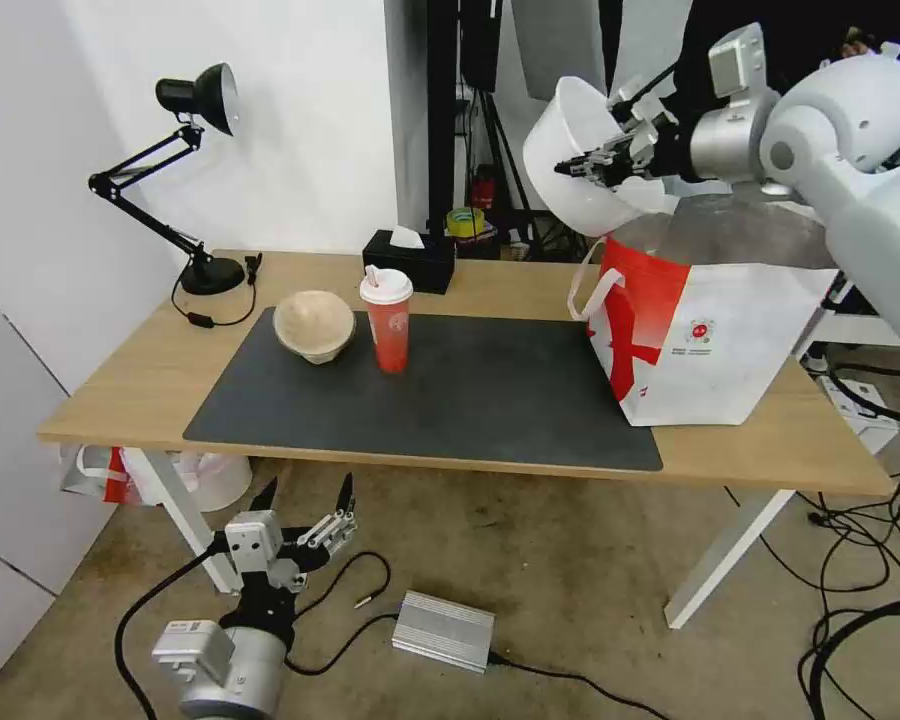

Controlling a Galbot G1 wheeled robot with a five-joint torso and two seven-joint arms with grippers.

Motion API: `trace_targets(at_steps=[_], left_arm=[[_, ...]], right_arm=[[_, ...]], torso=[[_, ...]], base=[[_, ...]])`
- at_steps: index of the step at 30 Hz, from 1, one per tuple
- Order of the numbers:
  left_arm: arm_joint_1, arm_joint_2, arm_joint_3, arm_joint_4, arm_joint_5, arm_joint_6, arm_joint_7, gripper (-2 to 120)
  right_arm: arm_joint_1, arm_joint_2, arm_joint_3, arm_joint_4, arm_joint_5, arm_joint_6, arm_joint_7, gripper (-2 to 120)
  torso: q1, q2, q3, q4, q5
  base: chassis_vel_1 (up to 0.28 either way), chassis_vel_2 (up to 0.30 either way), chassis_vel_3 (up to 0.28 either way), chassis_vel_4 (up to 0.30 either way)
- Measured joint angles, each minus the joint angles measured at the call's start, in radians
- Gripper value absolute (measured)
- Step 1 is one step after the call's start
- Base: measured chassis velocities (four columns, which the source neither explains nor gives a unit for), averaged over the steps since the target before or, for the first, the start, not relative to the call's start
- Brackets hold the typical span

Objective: Pick up the trash from the table and place it into the takeout bag.

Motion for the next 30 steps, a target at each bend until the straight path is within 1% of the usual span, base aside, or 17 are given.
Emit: trace_targets(at_steps=[7, 15, 30], left_arm=[[0.0, -0.006, 0.001, 0.0, 0.002, 0.001, 0.0, 100], [-0.006, -0.003, -0.005, -0.003, -0.003, 0.003, -0.002, 100], [-0.012, -0.005, 0.005, 0.014, -0.003, 0.001, -0.002, 100]], right_arm=[[-0.03, -0.031, 0.033, 0.011, 0.006, 0.0, 0.0, 0], [-0.046, -0.046, 0.053, 0.008, 0.017, 0.001, 0.001, 0], [-0.005, -0.062, 0.062, -0.014, 0.045, 0.001, 0.006, 0]], torso=[[0.0, 0.0, 0.0, 0.0, 0.0], [0.0, 0.0, 0.0, 0.0, 0.0], [0.0, 0.0, 0.0, 0.0001, -0.0001]], base=[[0.0, 0.0, 0.0, 0.0], [0.0, 0.0, 0.0, 0.0], [0.0, 0.0, 0.0, 0.0]])
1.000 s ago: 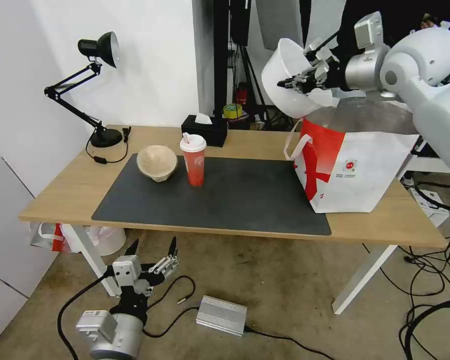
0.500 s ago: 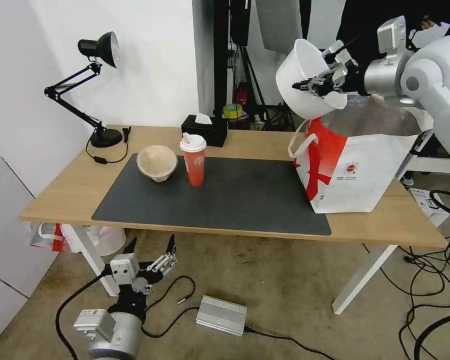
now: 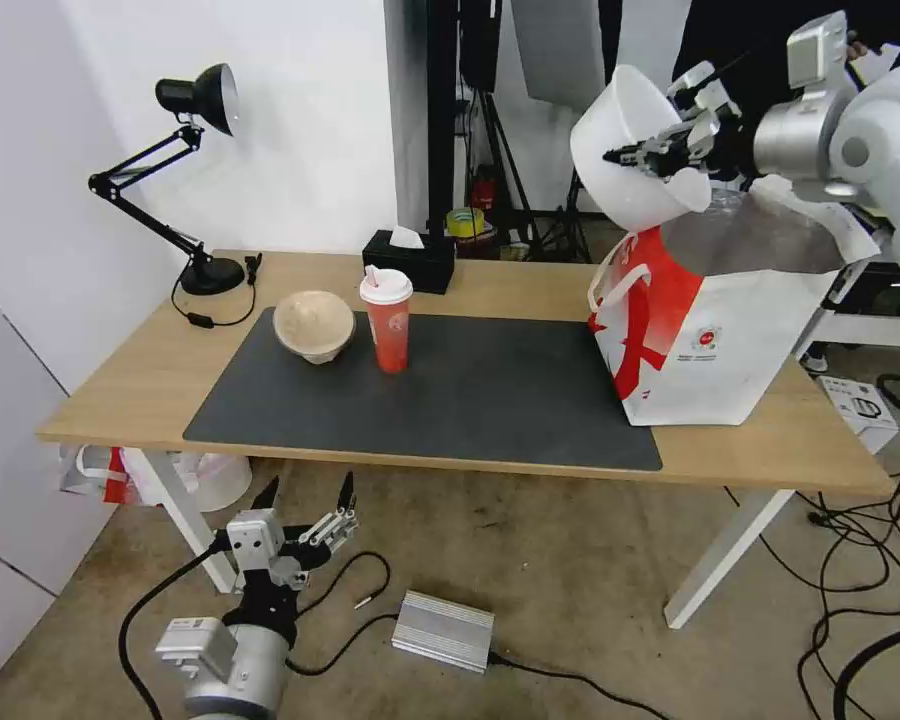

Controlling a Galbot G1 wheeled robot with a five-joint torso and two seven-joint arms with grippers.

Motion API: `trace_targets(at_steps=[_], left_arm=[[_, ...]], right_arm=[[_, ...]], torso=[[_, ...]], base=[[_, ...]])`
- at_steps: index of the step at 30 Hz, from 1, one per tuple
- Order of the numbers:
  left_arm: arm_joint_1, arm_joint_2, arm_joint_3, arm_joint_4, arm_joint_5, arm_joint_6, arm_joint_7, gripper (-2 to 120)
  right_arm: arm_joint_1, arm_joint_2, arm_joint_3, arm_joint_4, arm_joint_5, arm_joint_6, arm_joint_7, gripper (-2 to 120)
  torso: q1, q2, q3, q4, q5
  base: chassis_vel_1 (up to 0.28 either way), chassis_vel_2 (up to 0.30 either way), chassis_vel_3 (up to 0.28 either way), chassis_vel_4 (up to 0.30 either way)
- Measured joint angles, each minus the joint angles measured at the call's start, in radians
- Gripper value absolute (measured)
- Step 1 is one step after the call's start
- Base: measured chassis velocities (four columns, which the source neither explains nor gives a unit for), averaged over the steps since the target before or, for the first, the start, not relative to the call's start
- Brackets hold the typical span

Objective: Pick up the trash from the table and place it into the takeout bag.

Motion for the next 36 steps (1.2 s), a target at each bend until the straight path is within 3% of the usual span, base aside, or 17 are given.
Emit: trace_targets(at_steps=[36], left_arm=[[0.001, -0.002, 0.003, -0.003, -0.003, -0.001, 0.002, 100]], right_arm=[[-0.065, -0.049, 0.038, 0.034, 0.004, 0.0, 0.001, 0]], torso=[[0.0, 0.0, 0.0, 0.0, 0.0]], base=[[0.0, 0.0, 0.0, 0.0]])
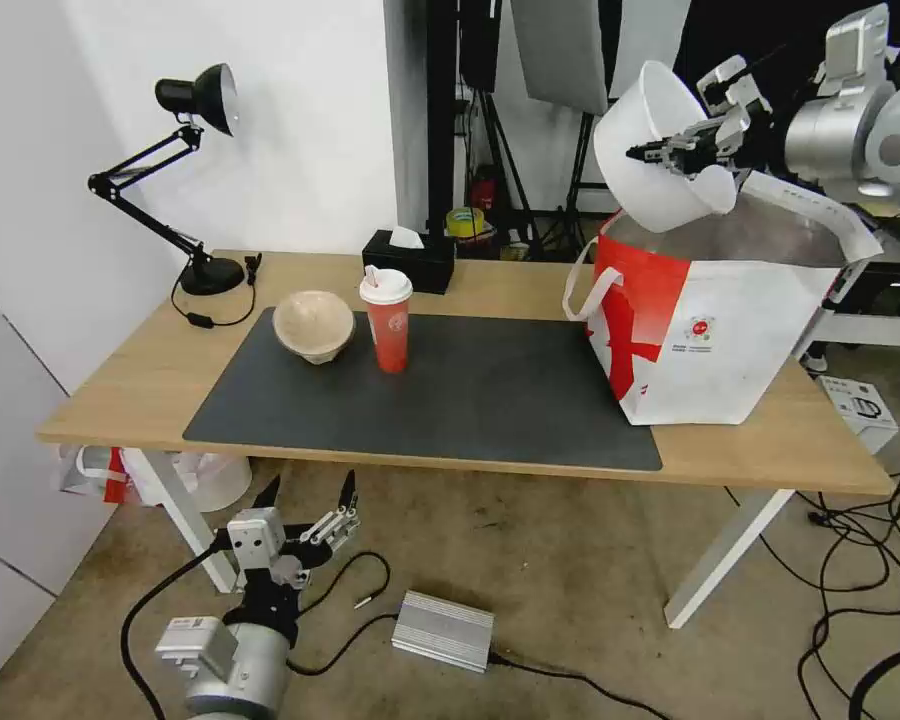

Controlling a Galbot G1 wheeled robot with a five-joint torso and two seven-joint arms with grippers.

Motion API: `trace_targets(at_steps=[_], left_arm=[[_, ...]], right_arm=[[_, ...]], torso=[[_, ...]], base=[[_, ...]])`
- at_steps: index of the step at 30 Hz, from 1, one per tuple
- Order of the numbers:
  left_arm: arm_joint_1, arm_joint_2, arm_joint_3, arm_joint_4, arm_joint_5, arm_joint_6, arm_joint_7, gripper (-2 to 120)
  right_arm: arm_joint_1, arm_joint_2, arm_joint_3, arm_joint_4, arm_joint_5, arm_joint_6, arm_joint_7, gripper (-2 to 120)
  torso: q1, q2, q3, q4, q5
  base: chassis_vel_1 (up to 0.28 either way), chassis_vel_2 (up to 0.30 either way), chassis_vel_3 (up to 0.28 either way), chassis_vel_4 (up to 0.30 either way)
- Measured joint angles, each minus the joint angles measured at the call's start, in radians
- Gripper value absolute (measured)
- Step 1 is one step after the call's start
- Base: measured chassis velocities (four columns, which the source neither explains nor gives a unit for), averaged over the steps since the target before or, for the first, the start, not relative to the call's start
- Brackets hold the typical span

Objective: Pick up the trash from the table and place it into the takeout bag.

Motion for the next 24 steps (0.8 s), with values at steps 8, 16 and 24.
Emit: trace_targets(at_steps=[8, 16, 24], left_arm=[[0.002, 0.0, 0.001, 0.002, 0.005, -0.003, 0.003, 100], [-0.001, -0.001, 0.008, 0.005, 0.009, -0.003, 0.004, 100], [0.005, -0.002, 0.016, 0.006, 0.011, -0.006, 0.004, 100]], right_arm=[[-0.049, -0.008, 0.027, 0.011, -0.003, 0.0, 0.002, 0], [-0.103, -0.026, 0.053, 0.033, -0.005, 0.0, 0.005, 0], [-0.161, -0.043, 0.082, 0.053, -0.01, 0.0, 0.005, 0]], torso=[[0.0, 0.0, 0.0, 0.0, 0.0], [0.0, 0.0, 0.0, -0.0001, 0.0], [0.0, 0.0, 0.0, -0.0002, 0.0001]], base=[[0.0, 0.0, 0.0, 0.0], [0.0, 0.0, 0.0, 0.0], [0.0, 0.0, 0.0, 0.0]])
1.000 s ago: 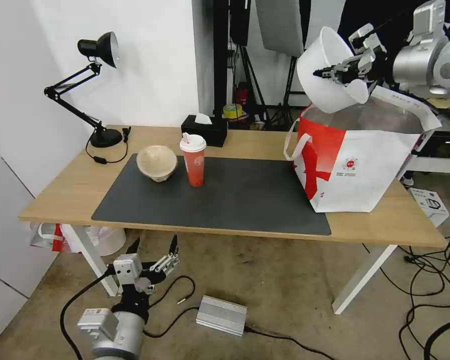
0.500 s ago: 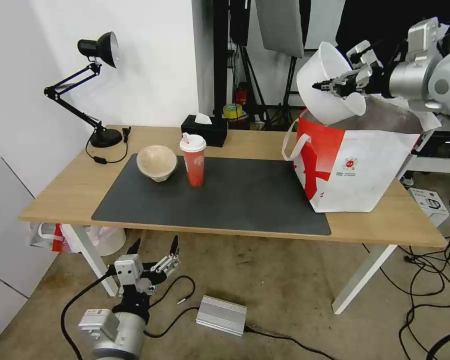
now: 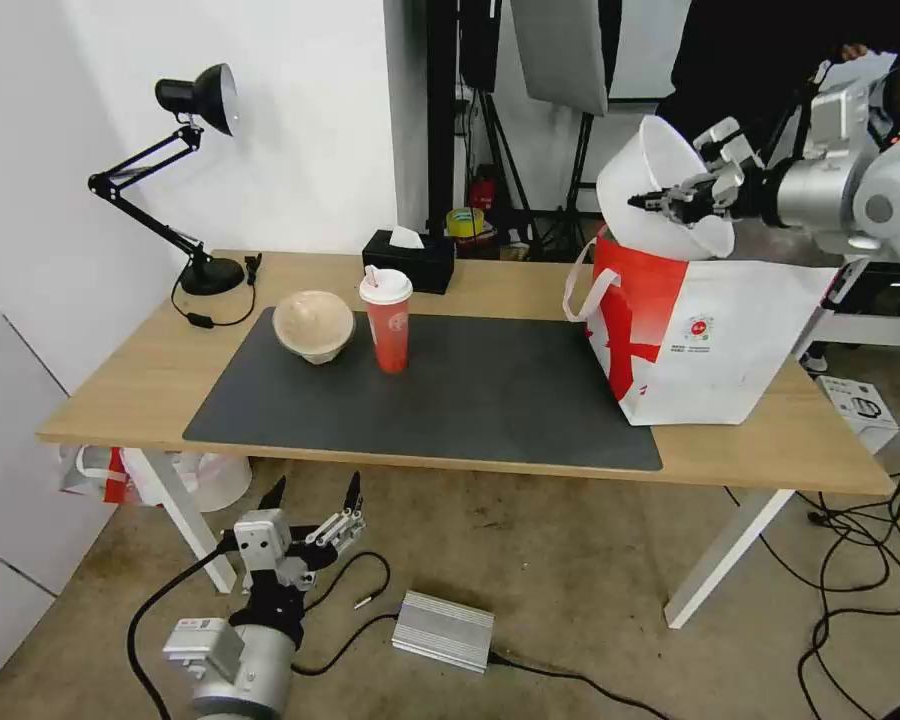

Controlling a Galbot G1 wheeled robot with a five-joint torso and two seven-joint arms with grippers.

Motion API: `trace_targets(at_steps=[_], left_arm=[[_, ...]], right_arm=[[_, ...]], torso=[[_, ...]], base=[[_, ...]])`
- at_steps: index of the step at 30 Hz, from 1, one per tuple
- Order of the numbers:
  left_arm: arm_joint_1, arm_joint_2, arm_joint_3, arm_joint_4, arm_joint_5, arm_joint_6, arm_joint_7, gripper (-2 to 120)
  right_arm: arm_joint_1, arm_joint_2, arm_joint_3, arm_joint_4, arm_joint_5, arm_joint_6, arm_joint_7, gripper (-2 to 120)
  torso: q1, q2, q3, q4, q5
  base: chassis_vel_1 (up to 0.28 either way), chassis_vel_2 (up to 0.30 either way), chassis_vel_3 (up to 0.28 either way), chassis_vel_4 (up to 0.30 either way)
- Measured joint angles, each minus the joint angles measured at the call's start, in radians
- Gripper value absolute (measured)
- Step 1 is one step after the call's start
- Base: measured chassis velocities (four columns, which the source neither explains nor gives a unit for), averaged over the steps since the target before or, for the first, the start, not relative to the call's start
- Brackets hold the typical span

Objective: Pick up the trash from the table and place it into the takeout bag.

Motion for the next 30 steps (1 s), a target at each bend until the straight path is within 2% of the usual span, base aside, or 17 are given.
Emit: trace_targets(at_steps=[17, 30], left_arm=[[0.004, 0.0, 0.002, -0.003, 0.005, 0.0, -0.001, 100], [0.011, 0.0, 0.005, -0.007, 0.013, 0.0, -0.001, 100]], right_arm=[[-0.063, -0.018, 0.05, 0.031, 0.001, 0.0, 0.009, 0], [-0.064, -0.027, 0.057, 0.042, 0.005, 0.001, 0.04, 46]], torso=[[0.0, 0.0, 0.0, 0.0001, 0.0], [0.0, 0.0, 0.0, 0.0001, 0.0]], base=[[0.0, 0.0, 0.0, 0.0], [0.0, 0.0, 0.0, 0.0]])
